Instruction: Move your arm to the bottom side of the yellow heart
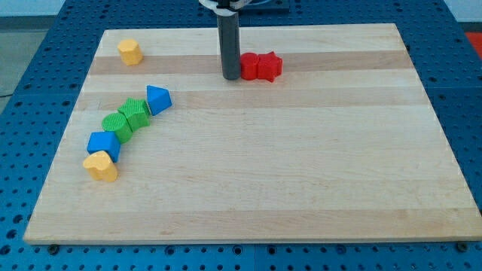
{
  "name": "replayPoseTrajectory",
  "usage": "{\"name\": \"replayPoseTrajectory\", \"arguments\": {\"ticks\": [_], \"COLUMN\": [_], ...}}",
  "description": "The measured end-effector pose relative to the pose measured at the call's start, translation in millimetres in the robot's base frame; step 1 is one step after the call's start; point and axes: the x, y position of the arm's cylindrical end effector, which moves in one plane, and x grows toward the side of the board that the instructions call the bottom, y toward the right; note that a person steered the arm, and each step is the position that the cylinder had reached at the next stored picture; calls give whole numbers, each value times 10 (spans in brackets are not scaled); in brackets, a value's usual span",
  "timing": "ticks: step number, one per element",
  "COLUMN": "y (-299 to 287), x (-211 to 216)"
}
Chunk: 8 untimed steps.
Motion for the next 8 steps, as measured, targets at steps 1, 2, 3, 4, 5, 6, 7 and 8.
{"name": "replayPoseTrajectory", "arguments": {"ticks": [1,2,3,4,5,6,7,8], "y": [-112,-155,-127,-108,-108,-56,-37,-369], "x": [79,-269,-476,-234,243,884,1565,2024]}}
